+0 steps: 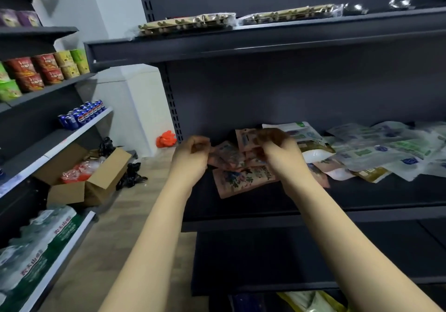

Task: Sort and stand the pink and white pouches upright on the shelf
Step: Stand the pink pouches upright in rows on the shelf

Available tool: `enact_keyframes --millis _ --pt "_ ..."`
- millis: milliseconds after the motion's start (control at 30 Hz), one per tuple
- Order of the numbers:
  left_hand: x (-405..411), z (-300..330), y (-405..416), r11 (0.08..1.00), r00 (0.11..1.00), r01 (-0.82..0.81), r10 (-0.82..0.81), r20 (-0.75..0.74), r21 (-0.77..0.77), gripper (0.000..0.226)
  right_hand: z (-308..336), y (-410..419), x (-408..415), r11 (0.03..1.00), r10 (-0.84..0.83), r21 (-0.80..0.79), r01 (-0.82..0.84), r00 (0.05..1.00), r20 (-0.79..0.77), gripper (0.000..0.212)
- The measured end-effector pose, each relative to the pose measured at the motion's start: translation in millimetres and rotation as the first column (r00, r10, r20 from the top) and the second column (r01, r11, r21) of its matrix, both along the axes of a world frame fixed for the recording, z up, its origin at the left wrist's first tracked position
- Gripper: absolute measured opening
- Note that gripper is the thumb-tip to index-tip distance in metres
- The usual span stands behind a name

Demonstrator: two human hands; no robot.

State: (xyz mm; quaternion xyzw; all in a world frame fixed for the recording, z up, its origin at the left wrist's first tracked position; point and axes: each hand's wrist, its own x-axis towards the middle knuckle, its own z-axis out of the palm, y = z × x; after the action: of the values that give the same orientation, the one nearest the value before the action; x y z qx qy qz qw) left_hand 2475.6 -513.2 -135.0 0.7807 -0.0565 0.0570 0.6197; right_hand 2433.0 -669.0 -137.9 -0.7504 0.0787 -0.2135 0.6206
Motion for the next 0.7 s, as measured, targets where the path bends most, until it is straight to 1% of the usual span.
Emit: enact_keyframes --millis 100,233,333,433,467,500,533,567,600,633,667,700 --pt "20 -6 11 0.999 0.999 0.041 -0.04 0.002 -0.023 0.012 -3 15 17 0.995 -0.003 0.101 0.001 1.0 0.016 0.016" --pt "53 -19 24 0.99 0.994 0.083 -0.09 0.058 0.114 0.013 -9 31 35 0.981 -0.037 0.194 0.027 0.998 0.048 0.012" --pt "74 -29 30 0.958 0.977 0.122 -0.162 0.139 0.261 0.018 -13 39 44 0.983 -0.076 0.17 0.068 0.996 0.038 0.013" --pt "90 -39 30 0.88 0.957 0.17 -0.255 0.14 0.444 0.032 -18 44 51 0.99 -0.138 0.021 0.138 0.99 -0.001 0.019" --pt "95 -43 28 0.84 0.948 0.187 -0.291 0.133 0.509 0.034 -21 44 54 0.988 -0.151 -0.009 0.151 0.988 -0.007 0.02" --pt "100 -47 25 0.775 0.935 0.2 -0.333 0.118 0.599 0.037 -23 45 55 0.987 -0.162 -0.014 0.161 0.987 -0.018 0.021" --pt "105 -52 22 0.677 0.922 0.205 -0.376 0.093 0.707 0.041 -25 45 57 0.986 -0.165 -0.004 0.165 0.986 -0.036 0.02" --pt "110 -58 18 0.559 0.91 0.197 -0.411 0.063 0.805 0.047 -25 45 59 0.987 -0.16 0.018 0.162 0.986 -0.049 0.019" --pt "114 -64 16 0.444 0.901 0.177 -0.432 0.036 0.878 0.052 -26 45 62 0.987 -0.154 0.044 0.156 0.987 -0.052 0.018" --pt "117 -70 14 0.357 0.897 0.14 -0.44 0.034 0.923 0.054 -26 44 64 0.987 -0.147 0.064 0.151 0.988 -0.051 0.017" --pt "120 -77 11 0.306 0.895 0.093 -0.442 0.055 0.947 0.053 -26 43 66 0.987 -0.145 0.069 0.148 0.988 -0.047 0.017" --pt "124 -85 8 0.274 0.892 0.04 -0.442 0.089 0.961 0.051 -24 42 67 0.987 -0.145 0.063 0.148 0.988 -0.042 0.017"
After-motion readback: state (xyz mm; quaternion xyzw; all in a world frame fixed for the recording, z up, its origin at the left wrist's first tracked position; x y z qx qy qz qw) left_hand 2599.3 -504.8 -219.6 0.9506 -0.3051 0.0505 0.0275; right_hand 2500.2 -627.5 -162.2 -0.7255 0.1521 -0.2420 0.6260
